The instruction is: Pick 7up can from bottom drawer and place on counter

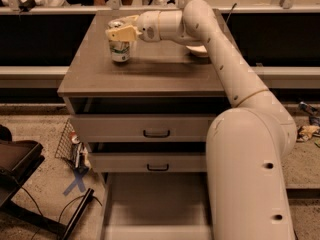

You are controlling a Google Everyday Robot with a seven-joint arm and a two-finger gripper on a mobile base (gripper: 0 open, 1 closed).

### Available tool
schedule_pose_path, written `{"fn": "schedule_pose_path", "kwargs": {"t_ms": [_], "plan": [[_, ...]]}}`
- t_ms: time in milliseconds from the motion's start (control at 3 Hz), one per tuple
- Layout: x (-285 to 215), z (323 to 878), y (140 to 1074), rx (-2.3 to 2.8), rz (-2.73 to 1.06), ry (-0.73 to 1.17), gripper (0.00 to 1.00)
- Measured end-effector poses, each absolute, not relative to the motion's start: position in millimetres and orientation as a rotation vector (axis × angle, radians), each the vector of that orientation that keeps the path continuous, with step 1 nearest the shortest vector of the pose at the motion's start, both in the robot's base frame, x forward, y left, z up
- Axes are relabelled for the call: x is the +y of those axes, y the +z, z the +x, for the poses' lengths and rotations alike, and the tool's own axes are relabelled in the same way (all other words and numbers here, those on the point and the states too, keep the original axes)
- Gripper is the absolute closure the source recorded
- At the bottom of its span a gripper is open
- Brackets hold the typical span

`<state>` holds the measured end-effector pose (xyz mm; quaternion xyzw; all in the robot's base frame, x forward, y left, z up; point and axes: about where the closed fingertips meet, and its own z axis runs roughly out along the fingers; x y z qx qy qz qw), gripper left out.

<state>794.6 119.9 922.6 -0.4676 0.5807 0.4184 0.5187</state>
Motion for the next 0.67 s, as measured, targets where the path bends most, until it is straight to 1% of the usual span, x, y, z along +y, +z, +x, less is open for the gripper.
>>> {"fn": "schedule_pose_path", "kwargs": {"t_ms": [333, 667], "plan": [[125.3, 796.1, 897.8, 1.389, -1.117, 0.988, 1.00], [127.5, 795.6, 898.9, 1.388, -1.118, 0.988, 0.75]]}}
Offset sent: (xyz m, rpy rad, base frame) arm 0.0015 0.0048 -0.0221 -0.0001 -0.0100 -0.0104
